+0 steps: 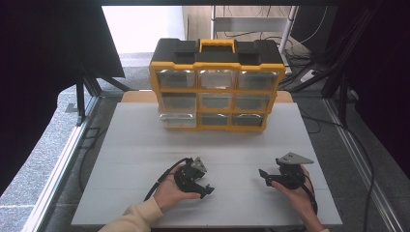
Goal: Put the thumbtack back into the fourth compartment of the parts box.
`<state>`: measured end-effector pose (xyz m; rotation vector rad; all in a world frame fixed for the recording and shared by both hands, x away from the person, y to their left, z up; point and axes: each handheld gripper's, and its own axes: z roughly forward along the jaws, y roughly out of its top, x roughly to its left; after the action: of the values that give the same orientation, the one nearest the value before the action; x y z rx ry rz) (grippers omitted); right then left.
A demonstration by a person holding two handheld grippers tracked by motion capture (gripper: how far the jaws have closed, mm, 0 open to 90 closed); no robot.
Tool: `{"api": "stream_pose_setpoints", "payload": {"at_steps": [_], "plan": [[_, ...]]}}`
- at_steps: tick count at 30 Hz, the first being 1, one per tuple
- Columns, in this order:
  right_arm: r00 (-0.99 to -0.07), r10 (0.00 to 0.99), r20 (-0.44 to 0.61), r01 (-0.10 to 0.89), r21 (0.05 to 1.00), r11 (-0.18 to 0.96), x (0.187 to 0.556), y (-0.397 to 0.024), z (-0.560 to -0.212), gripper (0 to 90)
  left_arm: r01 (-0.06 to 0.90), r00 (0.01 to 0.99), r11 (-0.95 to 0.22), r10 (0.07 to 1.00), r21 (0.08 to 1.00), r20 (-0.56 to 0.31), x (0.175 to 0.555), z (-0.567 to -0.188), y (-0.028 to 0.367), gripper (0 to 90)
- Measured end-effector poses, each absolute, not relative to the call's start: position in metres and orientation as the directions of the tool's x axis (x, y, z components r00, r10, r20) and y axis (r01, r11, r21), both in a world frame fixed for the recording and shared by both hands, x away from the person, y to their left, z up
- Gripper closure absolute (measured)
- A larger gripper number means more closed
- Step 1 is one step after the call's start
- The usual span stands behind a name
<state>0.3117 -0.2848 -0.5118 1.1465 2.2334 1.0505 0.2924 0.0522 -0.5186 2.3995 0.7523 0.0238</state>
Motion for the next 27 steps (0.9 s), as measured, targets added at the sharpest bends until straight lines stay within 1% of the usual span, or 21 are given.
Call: {"api": "stream_pose_setpoints", "payload": {"at_steps": [3,4,11,12,13,14,17,18,19,20,23,27], "plan": [[-0.573,0.819,-0.022,0.505,0.778,0.374,0.3116,-0.2850,-0.5117,19.1,0.508,0.838,-0.660,0.526,0.554,-0.142,0.2912,-0.5216,0.0484,33.7],[-0.573,0.819,-0.022,0.505,0.778,0.374,0.3116,-0.2850,-0.5117,19.1,0.492,0.850,-0.685,0.513,0.538,-0.124,0.2917,-0.5214,0.0486,34.8],[-0.572,0.819,-0.027,0.503,0.778,0.377,0.3109,-0.2848,-0.5114,19.1,0.465,0.854,-0.707,0.516,0.534,-0.061,0.2886,-0.5213,0.0461,44.1],[-0.573,0.819,-0.030,0.502,0.777,0.379,0.3110,-0.2849,-0.5115,19.1,0.457,0.857,-0.713,0.513,0.532,-0.048,0.2880,-0.5211,0.0458,46.3],[-0.572,0.820,-0.029,0.503,0.778,0.378,0.3112,-0.2850,-0.5116,19.1,0.451,0.862,-0.716,0.505,0.533,-0.051,0.2869,-0.5206,0.0454,53.2],[-0.571,0.820,-0.029,0.502,0.778,0.378,0.3113,-0.2851,-0.5116,19.1,0.450,0.863,-0.717,0.503,0.533,-0.052,0.2865,-0.5205,0.0451,56.6],[-0.571,0.820,-0.031,0.502,0.778,0.379,0.3112,-0.2850,-0.5115,19.2,0.449,0.863,-0.718,0.502,0.532,-0.051,0.2862,-0.5201,0.0447,65.0],[-0.571,0.820,-0.031,0.502,0.778,0.379,0.3112,-0.2850,-0.5115,19.2,0.450,0.863,-0.717,0.502,0.532,-0.055,0.2863,-0.5200,0.0446,65.0],[-0.571,0.820,-0.030,0.500,0.780,0.377,0.3108,-0.2847,-0.5112,19.2,0.451,0.863,-0.716,0.502,0.533,-0.057,0.2865,-0.5201,0.0447,70.9],[-0.571,0.820,-0.030,0.500,0.780,0.377,0.3108,-0.2847,-0.5112,19.2,0.453,0.863,-0.715,0.502,0.533,-0.059,0.2868,-0.5201,0.0448,70.9],[-0.571,0.821,-0.029,0.501,0.780,0.376,0.3109,-0.2847,-0.5113,19.2,0.452,0.864,-0.714,0.500,0.535,-0.061,0.2862,-0.5202,0.0443,82.4],[-0.570,0.821,-0.030,0.501,0.780,0.376,0.3110,-0.2847,-0.5113,19.2,0.446,0.865,-0.713,0.499,0.541,-0.056,0.2852,-0.5206,0.0444,83.0]]}}
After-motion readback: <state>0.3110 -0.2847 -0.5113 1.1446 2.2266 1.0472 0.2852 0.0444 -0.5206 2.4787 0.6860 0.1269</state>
